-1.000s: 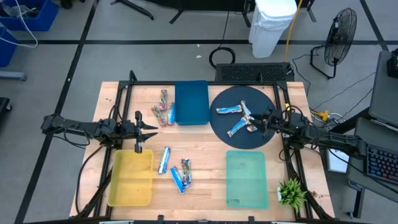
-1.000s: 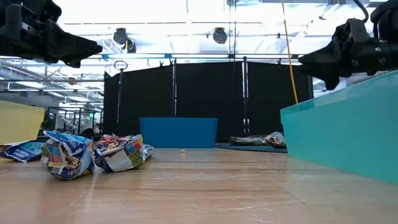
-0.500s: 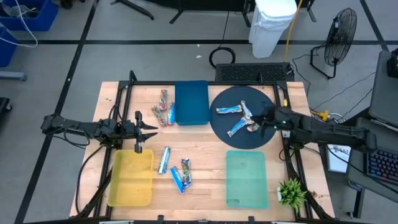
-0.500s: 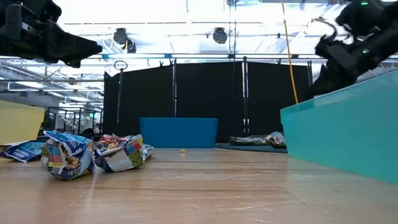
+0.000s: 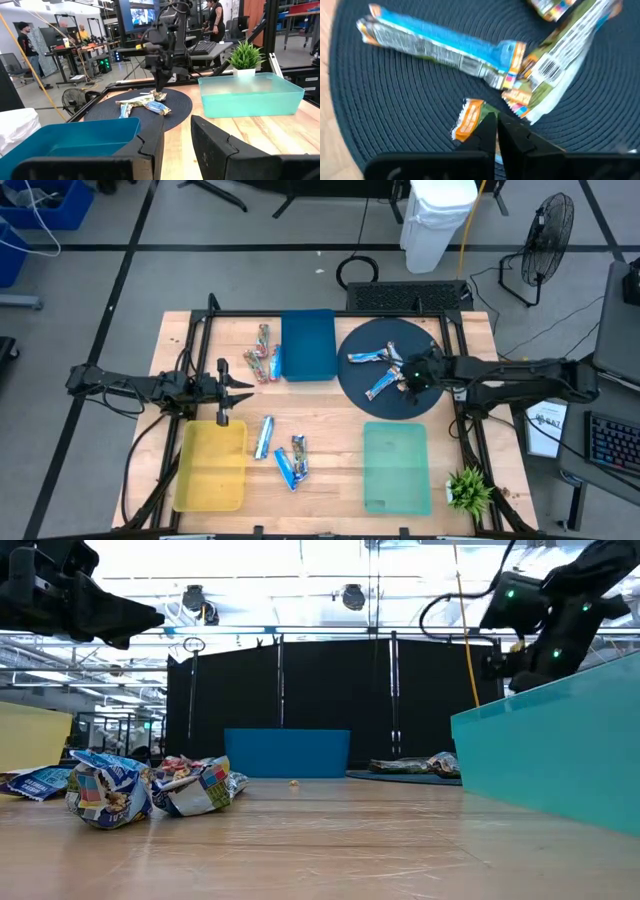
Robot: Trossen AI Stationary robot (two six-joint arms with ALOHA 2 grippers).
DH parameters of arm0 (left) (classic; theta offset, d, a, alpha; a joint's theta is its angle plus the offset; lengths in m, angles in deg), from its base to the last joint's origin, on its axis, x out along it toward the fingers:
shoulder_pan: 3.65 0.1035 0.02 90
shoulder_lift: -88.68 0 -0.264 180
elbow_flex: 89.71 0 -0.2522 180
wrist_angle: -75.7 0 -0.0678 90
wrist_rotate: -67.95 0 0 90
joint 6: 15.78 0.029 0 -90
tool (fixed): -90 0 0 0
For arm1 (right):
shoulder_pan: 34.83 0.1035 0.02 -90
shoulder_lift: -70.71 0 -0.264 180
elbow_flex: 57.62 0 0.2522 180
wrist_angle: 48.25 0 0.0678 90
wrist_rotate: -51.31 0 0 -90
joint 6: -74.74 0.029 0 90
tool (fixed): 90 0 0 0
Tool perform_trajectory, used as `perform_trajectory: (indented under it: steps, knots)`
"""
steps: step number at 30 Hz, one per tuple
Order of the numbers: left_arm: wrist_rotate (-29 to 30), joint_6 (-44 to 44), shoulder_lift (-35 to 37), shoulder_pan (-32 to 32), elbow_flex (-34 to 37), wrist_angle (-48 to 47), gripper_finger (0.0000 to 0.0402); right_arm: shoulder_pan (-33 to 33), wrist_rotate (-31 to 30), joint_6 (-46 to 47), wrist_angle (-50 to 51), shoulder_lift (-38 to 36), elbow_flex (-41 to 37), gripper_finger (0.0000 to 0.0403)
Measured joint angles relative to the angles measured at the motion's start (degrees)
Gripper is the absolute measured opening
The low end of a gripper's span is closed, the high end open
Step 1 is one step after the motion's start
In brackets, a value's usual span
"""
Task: Pick and place Granola Bars by type
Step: Put the yellow granola bar into the green bin
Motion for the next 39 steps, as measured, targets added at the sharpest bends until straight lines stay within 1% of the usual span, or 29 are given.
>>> perform_trajectory:
  steps: [3,7,13,16,19,23,26,29,33,36,39]
  knots:
    - [0.0,0.0,0.0,0.0,0.0,0.0,0.0102,0.0,1.1,-0.3,-0.3,1.9,0.0,0.0058]
    - [0.0,0.0,0.0,0.0,0.0,0.0,0.0102,0.0,1.2,-0.7,-0.1,2.5,0.0,0.0125]
    - [0.0,0.0,0.0,0.0,0.0,0.0,0.0102,0.0,5.3,-1.9,-0.5,2.2,0.0,0.0225]
    - [0.0,0.0,0.0,0.0,0.0,-0.1,0.0102,0.0,5.7,-2.1,-0.6,2.2,0.0,0.0260]
    - [0.0,0.0,0.0,0.0,0.0,-0.1,0.0102,0.0,5.7,-2.1,-0.6,2.2,0.0,0.0282]
    - [0.0,0.0,0.0,0.0,0.0,-0.1,0.0102,0.0,5.8,-2.1,-0.6,2.2,0.0,0.0294]
    - [0.0,0.0,0.0,0.0,0.0,-0.1,0.0102,0.3,7.7,-2.6,-0.6,2.2,0.0,0.0293]
    - [0.0,0.0,0.0,0.0,0.0,-0.1,0.0102,1.3,8.0,-2.6,-0.6,3.5,0.0,0.0288]
    - [0.0,0.0,0.0,0.0,0.0,-0.1,0.0102,2.3,6.3,-2.1,-0.8,7.4,0.0,0.0280]
    - [0.0,0.0,0.0,0.0,0.0,-0.1,0.0102,2.3,3.1,-1.4,-1.0,11.0,0.0,0.0271]
    - [0.0,0.0,0.0,0.0,0.0,-0.1,0.0102,2.3,1.3,-0.4,-1.0,13.0,0.2,0.0249]
